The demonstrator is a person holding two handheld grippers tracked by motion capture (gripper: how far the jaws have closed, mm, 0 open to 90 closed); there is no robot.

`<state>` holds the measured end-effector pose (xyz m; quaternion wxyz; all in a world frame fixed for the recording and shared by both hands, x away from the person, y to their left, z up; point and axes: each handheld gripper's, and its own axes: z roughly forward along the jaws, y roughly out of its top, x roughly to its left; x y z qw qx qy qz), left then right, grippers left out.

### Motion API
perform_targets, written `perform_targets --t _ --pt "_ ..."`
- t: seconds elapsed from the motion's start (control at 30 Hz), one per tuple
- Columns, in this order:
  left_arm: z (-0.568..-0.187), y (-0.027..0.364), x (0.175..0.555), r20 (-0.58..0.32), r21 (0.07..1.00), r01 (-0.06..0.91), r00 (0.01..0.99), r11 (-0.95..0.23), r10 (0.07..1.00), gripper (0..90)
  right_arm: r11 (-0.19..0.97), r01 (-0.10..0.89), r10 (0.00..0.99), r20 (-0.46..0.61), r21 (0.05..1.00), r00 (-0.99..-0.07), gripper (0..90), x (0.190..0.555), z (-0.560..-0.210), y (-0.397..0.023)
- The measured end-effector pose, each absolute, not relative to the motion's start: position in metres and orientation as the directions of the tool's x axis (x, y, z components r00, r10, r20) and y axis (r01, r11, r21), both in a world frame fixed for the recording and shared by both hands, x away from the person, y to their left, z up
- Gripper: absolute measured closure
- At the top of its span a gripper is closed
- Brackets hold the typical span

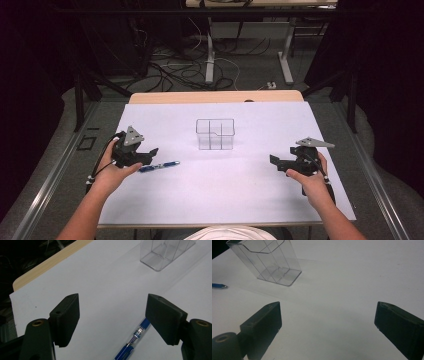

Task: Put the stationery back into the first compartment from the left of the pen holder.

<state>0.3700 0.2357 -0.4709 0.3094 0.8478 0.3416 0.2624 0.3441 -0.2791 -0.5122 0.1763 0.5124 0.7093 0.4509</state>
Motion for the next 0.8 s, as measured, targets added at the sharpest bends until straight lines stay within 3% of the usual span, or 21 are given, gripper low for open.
perform_targets --t 0.23,0.53,0.8 --pt "-0.467 0.228 0.377 0.258 0.655 0.419 0.658 -0.628 0.708 30.4 0.069 0.57 0.881 0.218 0.818 -0.42 7.0 0.345 -0.514 -0.279" --pt "-0.474 0.223 0.386 0.207 0.646 0.445 0.68 -0.62 0.703 36.0 0.087 0.554 0.875 0.202 0.828 -0.439 6.0 0.347 -0.514 -0.276" --pt "-0.477 0.214 0.389 0.256 0.567 0.4 0.745 -0.72 0.616 39.7 0.09 0.562 0.878 0.2 0.822 -0.434 5.5 0.344 -0.515 -0.279"
